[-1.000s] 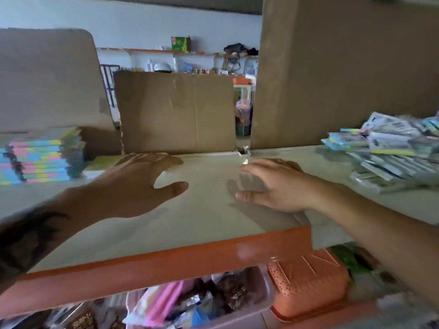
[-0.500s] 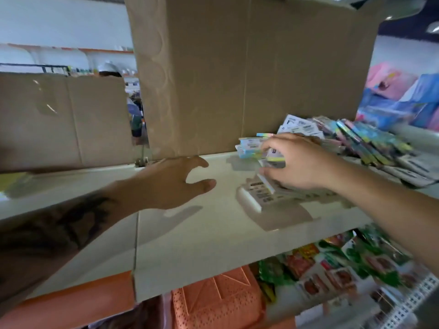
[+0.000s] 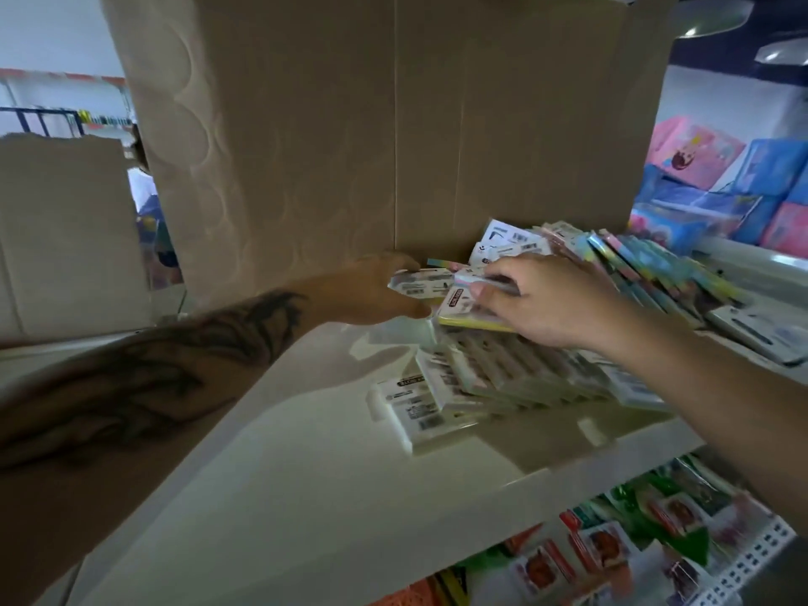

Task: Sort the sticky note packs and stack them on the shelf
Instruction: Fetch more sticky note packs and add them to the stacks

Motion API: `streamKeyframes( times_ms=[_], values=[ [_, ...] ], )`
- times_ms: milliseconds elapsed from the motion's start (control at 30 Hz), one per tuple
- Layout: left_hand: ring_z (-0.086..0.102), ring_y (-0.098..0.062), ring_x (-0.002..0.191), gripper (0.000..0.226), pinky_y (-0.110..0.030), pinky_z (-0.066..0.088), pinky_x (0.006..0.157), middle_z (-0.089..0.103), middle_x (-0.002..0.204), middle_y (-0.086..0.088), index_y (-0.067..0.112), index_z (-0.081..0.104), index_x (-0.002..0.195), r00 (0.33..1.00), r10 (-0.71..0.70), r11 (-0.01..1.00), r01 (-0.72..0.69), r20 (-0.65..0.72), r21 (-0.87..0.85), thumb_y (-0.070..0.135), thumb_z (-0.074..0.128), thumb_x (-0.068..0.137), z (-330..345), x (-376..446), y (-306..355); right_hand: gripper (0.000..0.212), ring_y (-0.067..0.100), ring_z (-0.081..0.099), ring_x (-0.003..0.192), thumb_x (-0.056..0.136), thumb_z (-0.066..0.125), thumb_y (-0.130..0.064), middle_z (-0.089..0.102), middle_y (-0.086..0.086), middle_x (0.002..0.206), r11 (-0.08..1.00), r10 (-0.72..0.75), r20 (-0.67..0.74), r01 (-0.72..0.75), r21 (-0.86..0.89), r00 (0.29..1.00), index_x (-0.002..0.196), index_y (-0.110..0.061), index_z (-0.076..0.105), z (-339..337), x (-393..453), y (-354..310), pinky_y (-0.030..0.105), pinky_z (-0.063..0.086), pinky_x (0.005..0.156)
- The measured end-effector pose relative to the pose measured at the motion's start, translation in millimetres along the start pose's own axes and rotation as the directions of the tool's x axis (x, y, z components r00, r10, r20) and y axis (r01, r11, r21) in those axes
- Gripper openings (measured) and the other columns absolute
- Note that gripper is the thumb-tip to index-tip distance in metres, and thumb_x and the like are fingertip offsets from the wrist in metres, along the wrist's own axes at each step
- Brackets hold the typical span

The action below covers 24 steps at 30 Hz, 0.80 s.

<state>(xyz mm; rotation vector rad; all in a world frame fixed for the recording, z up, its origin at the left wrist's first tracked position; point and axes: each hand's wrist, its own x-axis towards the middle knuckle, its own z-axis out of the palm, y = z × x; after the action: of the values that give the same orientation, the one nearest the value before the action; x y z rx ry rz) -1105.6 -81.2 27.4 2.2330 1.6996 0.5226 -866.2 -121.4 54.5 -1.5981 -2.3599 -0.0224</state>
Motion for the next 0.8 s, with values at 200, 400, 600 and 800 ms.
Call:
streamKeyframes(
  times_ms=[200, 400, 600, 800],
  values=[
    [0.060, -0.009, 0.102, 0.058, -0.039, 0.053, 0.093, 0.062, 0.120, 0.007, 0.035, 0.050, 0.127, 1.000, 0.008, 1.000, -0.008, -0.018, 0.005, 0.050, 0.081, 0.080, 5.2, 13.5, -5.2, 0.016, 0.018, 0.059, 0.098, 0.098, 0.061, -0.047, 0.067, -0.008, 0.110, 0.994, 0.044, -0.014, -0.042, 0.103, 0.999, 0.101, -0.032, 0.062, 2.1, 7.8, 8.7, 0.025, 0.031, 0.062],
    [0.060, -0.010, 0.097, 0.063, -0.030, 0.052, 0.083, 0.064, 0.115, 0.010, 0.034, 0.054, 0.131, 0.996, 0.024, 0.998, -0.019, -0.090, 0.055, 0.052, 0.082, 0.079, -0.6, -4.8, -6.4, 0.014, 0.015, 0.060, 0.099, 0.090, 0.072, -0.036, 0.064, -0.009, 0.104, 0.971, 0.016, 0.083, -0.035, 0.237, 0.996, 0.093, -0.029, 0.060, -4.7, 17.9, 6.7, 0.036, 0.049, 0.087],
    [0.058, -0.003, 0.085, 0.065, -0.023, 0.046, 0.067, 0.064, 0.111, 0.011, 0.034, 0.056, 0.130, 0.983, 0.014, 0.998, -0.002, -0.183, 0.064, 0.054, 0.084, 0.075, -24.7, -48.2, -16.6, 0.020, 0.008, 0.055, 0.081, 0.084, 0.080, -0.033, 0.056, -0.016, 0.093, 0.957, -0.053, -0.076, 0.073, 0.281, 0.996, 0.089, -0.032, 0.061, -13.9, 13.0, -15.2, 0.034, 0.044, 0.068],
    [0.063, -0.005, 0.088, 0.055, -0.029, 0.055, 0.076, 0.066, 0.104, 0.014, 0.040, 0.056, 0.114, 0.954, -0.083, 0.995, 0.096, -0.288, 0.031, 0.053, 0.088, 0.070, -58.3, -138.2, -49.5, 0.023, 0.012, 0.055, 0.103, 0.082, 0.082, -0.032, 0.056, -0.009, 0.115, 0.876, -0.323, -0.133, 0.349, 0.332, 0.937, 0.093, -0.030, 0.062, -4.2, 10.7, -92.0, 0.033, 0.044, 0.089]
  ],
)
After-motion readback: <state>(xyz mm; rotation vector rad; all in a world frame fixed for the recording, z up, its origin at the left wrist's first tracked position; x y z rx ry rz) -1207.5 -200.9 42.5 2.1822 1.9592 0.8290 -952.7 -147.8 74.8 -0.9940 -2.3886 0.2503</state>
